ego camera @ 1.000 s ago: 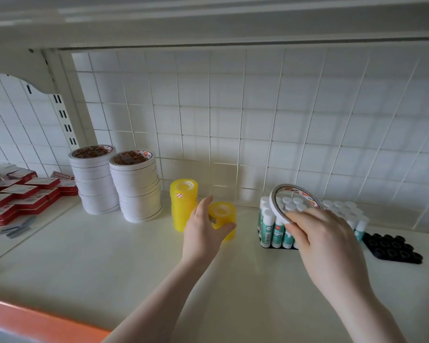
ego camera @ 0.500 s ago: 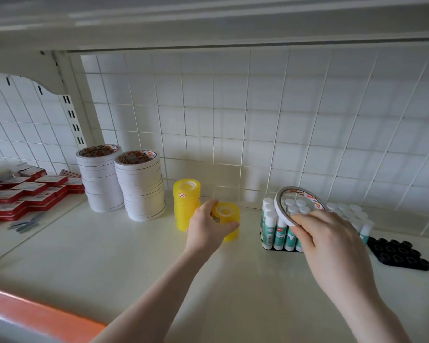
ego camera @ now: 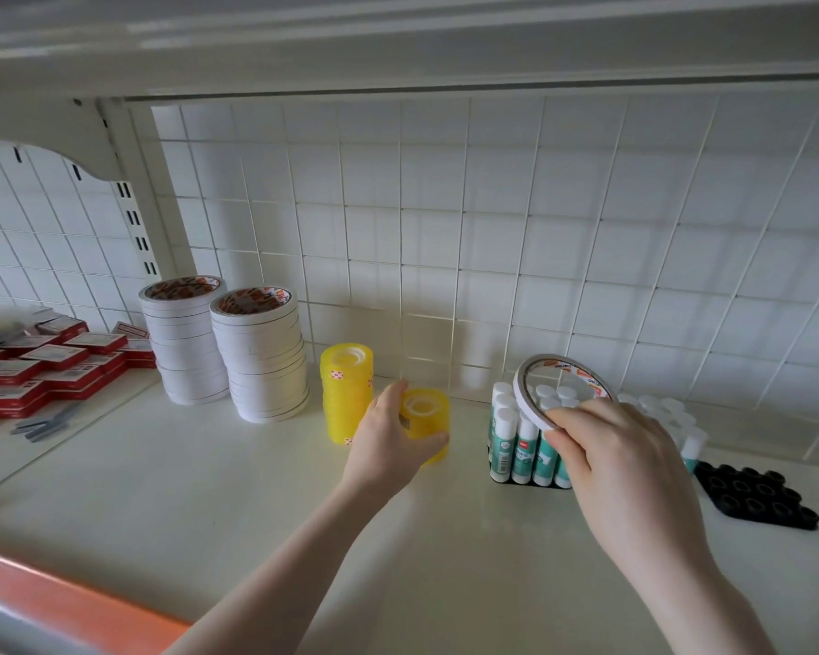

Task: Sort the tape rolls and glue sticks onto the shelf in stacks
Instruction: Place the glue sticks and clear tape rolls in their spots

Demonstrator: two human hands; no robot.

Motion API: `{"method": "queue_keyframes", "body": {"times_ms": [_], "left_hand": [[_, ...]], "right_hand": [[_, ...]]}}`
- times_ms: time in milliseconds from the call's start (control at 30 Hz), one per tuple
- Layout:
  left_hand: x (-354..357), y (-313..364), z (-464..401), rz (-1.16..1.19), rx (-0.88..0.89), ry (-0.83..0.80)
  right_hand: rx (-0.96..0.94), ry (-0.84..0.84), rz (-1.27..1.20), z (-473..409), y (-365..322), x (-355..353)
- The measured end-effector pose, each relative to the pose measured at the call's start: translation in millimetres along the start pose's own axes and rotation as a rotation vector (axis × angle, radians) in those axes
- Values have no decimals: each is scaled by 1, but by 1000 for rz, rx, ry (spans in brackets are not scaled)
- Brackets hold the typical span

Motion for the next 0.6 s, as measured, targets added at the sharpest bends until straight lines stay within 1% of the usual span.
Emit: {"method": "queue_keyframes", "body": {"times_ms": [167, 333, 433, 600], "left_hand": [[-16, 12, 16, -257, 187, 1], [-50, 20, 36, -357, 325, 83], [-83, 11, 42, -391, 350, 155], [-149, -19, 41, -429, 293, 242]], "right_hand": [[-64, 6, -32, -16, -7, -4], [-105, -53, -62, -36, -29, 6], [-137, -58, -105, -51, -57, 9], [-202, -107, -193, -81, -116, 20]]}}
Point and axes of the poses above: each hand's wrist, its own z-axis away from the middle knuckle, its own x-axis out of the palm, y = z × x, the point moved 3 cm from there along -z, towards the middle knuckle, and after that the axes turned 12 degrees about z, right-handed, at the moved point
